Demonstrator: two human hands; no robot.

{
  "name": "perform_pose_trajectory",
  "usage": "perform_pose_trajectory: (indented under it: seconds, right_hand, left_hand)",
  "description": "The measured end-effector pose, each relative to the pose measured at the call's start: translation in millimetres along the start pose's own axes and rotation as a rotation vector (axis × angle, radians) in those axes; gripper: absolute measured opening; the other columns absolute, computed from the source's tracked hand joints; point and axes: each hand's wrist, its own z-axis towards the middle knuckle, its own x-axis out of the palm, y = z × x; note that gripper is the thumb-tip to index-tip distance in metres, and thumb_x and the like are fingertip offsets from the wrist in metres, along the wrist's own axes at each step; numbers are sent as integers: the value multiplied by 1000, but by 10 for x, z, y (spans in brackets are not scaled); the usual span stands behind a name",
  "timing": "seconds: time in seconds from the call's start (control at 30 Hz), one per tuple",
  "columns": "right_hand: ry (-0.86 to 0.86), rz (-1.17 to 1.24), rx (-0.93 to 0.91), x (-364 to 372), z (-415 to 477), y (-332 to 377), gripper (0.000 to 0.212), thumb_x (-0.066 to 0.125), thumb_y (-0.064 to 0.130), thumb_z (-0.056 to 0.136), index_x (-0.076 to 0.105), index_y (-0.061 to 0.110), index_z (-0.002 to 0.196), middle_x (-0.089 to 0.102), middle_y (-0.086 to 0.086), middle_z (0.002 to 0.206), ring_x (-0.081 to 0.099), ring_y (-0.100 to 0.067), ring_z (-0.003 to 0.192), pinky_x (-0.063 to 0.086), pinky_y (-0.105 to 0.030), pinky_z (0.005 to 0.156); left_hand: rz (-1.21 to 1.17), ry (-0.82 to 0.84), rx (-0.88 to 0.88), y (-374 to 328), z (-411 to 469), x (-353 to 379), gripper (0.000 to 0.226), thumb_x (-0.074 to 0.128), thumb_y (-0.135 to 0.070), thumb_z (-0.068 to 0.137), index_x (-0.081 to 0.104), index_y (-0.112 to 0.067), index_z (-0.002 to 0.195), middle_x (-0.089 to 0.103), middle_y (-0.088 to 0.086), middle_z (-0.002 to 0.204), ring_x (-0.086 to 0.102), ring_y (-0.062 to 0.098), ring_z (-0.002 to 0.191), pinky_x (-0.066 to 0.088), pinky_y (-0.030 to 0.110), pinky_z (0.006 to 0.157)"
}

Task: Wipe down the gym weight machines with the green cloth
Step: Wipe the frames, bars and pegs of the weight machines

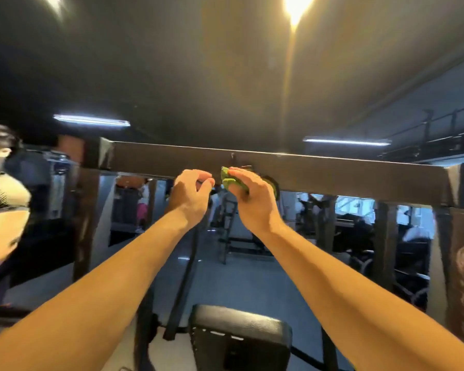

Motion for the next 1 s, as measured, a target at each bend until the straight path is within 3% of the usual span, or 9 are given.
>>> perform_pose_trajectory:
  seconds: [0.07, 0.17, 0.27, 0.33, 0.47, 0.63, 0.8, 0.9, 1.0]
  right_hand:
    - [79, 133, 45, 130, -115, 166, 28, 65, -6, 94, 71, 1, 121, 69, -5, 120, 66, -7, 102, 53, -20, 96]
    - [151, 271, 89, 370, -226, 296, 23, 67, 0, 95, 76, 7, 114, 63, 0, 107, 65, -8, 89, 58, -26, 79]
    - [248, 392, 191, 665, -339, 462, 21, 69, 9, 95, 78, 13, 114, 67, -8, 104, 67, -14, 80, 57, -31, 68]
    - [300, 571, 292, 827, -456, 587, 19, 69, 0, 93, 77, 4, 110, 73, -11, 92, 67, -15, 68, 54, -29, 62]
    - [351, 631, 358, 1199, -751, 706, 15, 77, 5, 88, 75, 8, 102, 77, -9, 93, 74, -25, 84, 63, -48, 77]
    - [389, 518, 415, 1704, -942, 802, 21, 82, 27, 86, 64, 18, 94, 71, -4, 91, 70, -17, 83, 59, -32, 72]
    - [471, 376, 453, 2081, -866, 856, 19, 77, 33, 90, 71, 14, 88, 71, -1, 82, 64, -11, 72, 50, -21, 63]
    - [518, 265, 556, 2168, -809, 882, 19, 68, 28, 97, 76, 11, 94, 73, -6, 81, 65, -15, 69, 55, -27, 64]
    - [584, 579, 837, 2229, -775, 988, 26, 60, 28, 103, 72, 8, 115, 75, -13, 101, 75, -24, 80, 63, -37, 71]
  left_hand:
    - [-89, 82, -107, 65, -116, -267, 16, 60, -23, 102, 66, -19, 116, 68, 2, 114, 66, 21, 102, 53, 43, 97]
    - [-113, 149, -208, 153, -307, -634, 24, 57, -17, 102, 61, -22, 125, 67, 3, 121, 66, 24, 111, 54, 47, 100]
    - [-86, 154, -288, 243, -523, -958, 31, 62, -13, 100, 58, -19, 131, 64, 3, 128, 62, 23, 118, 53, 49, 102]
    - [-66, 144, -323, 339, -688, -1176, 33, 67, -16, 97, 60, -20, 130, 65, 3, 128, 63, 22, 119, 52, 50, 103]
    - [-4, 135, -398, 583, -1013, -1587, 33, 75, -23, 91, 65, -30, 121, 69, 1, 123, 65, 17, 117, 52, 43, 104]
    - [54, 140, -472, 858, -1171, -1941, 13, 72, -23, 95, 70, -23, 108, 74, -2, 104, 68, 14, 102, 54, 18, 80]
    - [159, 146, -493, 1153, -956, -2212, 24, 70, -32, 94, 73, -9, 99, 74, 14, 98, 69, 30, 98, 56, 47, 87]
    - [196, 130, -477, 1319, -781, -2270, 20, 71, -33, 94, 73, -12, 95, 74, 9, 92, 68, 27, 93, 56, 47, 84]
    - [184, 154, -439, 1433, -644, -2278, 13, 70, -29, 95, 71, -17, 98, 73, 3, 94, 68, 20, 92, 56, 40, 82]
